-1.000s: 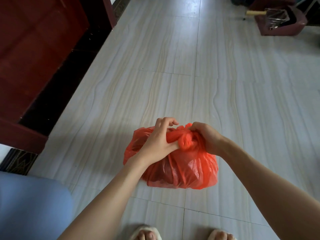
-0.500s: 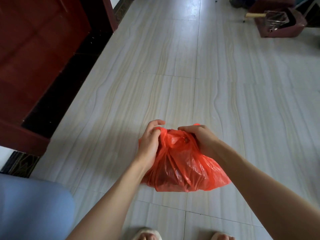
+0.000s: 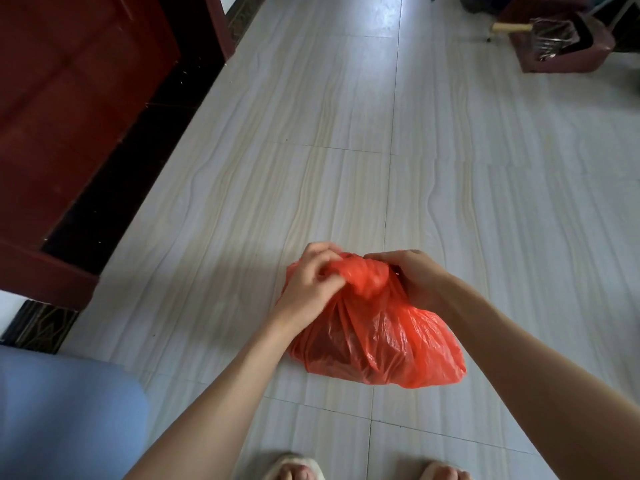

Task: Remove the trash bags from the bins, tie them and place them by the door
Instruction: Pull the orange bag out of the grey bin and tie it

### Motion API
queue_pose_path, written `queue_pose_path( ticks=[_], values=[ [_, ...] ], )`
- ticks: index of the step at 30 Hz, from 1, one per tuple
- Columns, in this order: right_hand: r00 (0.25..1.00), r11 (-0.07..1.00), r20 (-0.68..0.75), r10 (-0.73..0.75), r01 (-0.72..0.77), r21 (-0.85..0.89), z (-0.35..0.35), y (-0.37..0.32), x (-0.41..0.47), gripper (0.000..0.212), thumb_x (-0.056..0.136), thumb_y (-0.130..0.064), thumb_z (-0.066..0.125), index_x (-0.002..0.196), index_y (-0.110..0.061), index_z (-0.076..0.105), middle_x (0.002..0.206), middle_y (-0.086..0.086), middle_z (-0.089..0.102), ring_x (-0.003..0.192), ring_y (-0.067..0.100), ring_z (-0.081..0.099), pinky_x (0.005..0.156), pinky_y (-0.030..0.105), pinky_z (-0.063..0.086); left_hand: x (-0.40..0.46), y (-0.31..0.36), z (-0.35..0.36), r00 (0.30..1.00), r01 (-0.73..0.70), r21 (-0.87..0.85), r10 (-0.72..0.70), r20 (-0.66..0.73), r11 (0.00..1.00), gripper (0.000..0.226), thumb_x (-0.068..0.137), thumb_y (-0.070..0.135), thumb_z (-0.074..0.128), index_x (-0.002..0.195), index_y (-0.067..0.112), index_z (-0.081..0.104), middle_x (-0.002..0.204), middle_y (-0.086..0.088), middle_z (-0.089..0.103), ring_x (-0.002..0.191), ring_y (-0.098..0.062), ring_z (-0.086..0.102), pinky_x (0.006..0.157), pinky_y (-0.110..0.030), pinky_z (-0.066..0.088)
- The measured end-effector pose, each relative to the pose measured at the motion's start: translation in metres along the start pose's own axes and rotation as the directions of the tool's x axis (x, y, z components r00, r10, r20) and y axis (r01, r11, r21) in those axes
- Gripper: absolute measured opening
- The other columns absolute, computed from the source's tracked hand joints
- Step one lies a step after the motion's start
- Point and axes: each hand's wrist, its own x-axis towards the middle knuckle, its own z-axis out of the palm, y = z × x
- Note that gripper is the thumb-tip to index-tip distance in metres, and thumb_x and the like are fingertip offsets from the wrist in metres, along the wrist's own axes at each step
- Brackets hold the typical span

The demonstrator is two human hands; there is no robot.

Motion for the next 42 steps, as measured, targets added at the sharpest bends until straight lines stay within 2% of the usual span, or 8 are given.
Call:
queue_pose_path(
  ticks=[3,7,14,22,28,34,38,42],
  values=[
    [0.991,0.996,-0.117,-0.066,0.059,-0.069,-0.003,0.005,0.005,0.019,0.088,-0.001,0.052,0.099,-0.001,0.068,0.076,0.009,0.064,0.056,0.015,0.059,0.045,0.02,0.049,0.015,0.016,-0.002,0.919,0.143,-0.699,-0.356,-0.168,0.701,0.03,0.088,0.032,0.051,0.064,0.019,0.063,0.068,0.001,0.067,0.07,-0.014,0.063,0.068,-0.025,0.052],
    [0.978,0.988,-0.177,-0.107,0.085,-0.127,-0.017,0.013,0.007,0.025,0.09,-0.002,0.048,0.104,-0.008,0.068,0.083,0.001,0.064,0.072,0.009,0.057,0.055,0.021,0.044,0.021,0.01,-0.008,0.82,0.209,-0.853,-0.561,-0.113,0.478,0.062,0.1,0.031,0.027,0.043,0.015,0.045,0.034,0.0,0.043,0.033,-0.013,0.047,0.054,-0.031,0.046],
    [0.858,0.951,-0.448,-0.252,0.134,-0.28,-0.04,0.012,0.02,0.029,0.085,0.003,0.048,0.099,-0.005,0.072,0.088,0.007,0.066,0.081,0.018,0.058,0.088,0.033,0.05,0.007,-0.021,-0.048,0.737,0.215,-0.842,-0.648,-0.193,0.494,0.064,0.093,0.027,0.026,0.029,0.019,0.03,0.028,0.004,0.021,0.021,-0.01,0.017,0.037,-0.006,0.017],
    [0.853,0.986,-0.499,-0.156,0.102,-0.134,-0.062,0.02,0.017,0.026,0.087,0.006,0.047,0.095,-0.004,0.07,0.063,0.006,0.056,0.048,0.013,0.05,0.049,0.019,0.047,-0.002,-0.031,-0.063,0.649,0.344,-0.796,-0.739,-0.181,0.497,0.054,0.084,0.012,0.028,0.03,0.017,0.035,0.027,0.001,0.026,0.022,-0.011,0.024,0.039,-0.012,0.027],
    [0.875,0.969,-0.425,-0.234,0.171,-0.18,-0.066,0.03,0.012,0.027,0.092,0.0,0.041,0.102,-0.01,0.064,0.07,0.004,0.056,0.062,0.016,0.051,0.057,0.023,0.04,-0.012,-0.023,-0.097,0.621,0.686,-0.587,-0.766,0.164,0.43,0.039,0.079,0.029,0.037,0.099,0.003,0.057,0.102,-0.022,0.061,0.092,-0.041,0.061,0.081,-0.051,0.049],
    [0.873,0.943,-0.4,-0.28,0.171,-0.286,-0.059,0.034,0.02,0.03,0.09,-0.002,0.042,0.106,-0.007,0.067,0.09,0.008,0.063,0.08,0.02,0.056,0.071,0.026,0.044,-0.003,-0.002,-0.065,0.813,0.506,-0.805,-0.482,0.326,0.309,0.051,0.06,0.015,0.05,0.107,-0.001,0.056,0.107,-0.021,0.065,0.103,-0.037,0.063,0.093,-0.053,0.048],
    [0.882,0.944,-0.379,-0.281,0.184,-0.273,-0.051,0.035,0.023,0.03,0.09,-0.002,0.042,0.105,-0.007,0.068,0.089,0.007,0.063,0.08,0.021,0.057,0.071,0.029,0.045,0.014,-0.006,-0.038,0.791,0.498,-0.596,-0.612,0.014,0.63,0.015,0.083,0.002,0.052,0.075,0.013,0.058,0.059,0.002,0.062,0.069,-0.013,0.051,0.067,-0.024,0.048],
    [0.886,0.947,-0.365,-0.287,0.206,-0.246,-0.048,0.034,0.024,0.03,0.091,0.0,0.04,0.104,-0.007,0.067,0.074,0.001,0.059,0.065,0.015,0.052,0.059,0.023,0.042,-0.002,-0.015,-0.005,0.739,0.662,-0.212,-0.673,0.029,0.719,0.022,0.074,0.032,0.073,0.091,0.02,0.064,0.083,0.004,0.065,0.077,-0.012,0.057,0.063,-0.024,0.043]
  ],
)
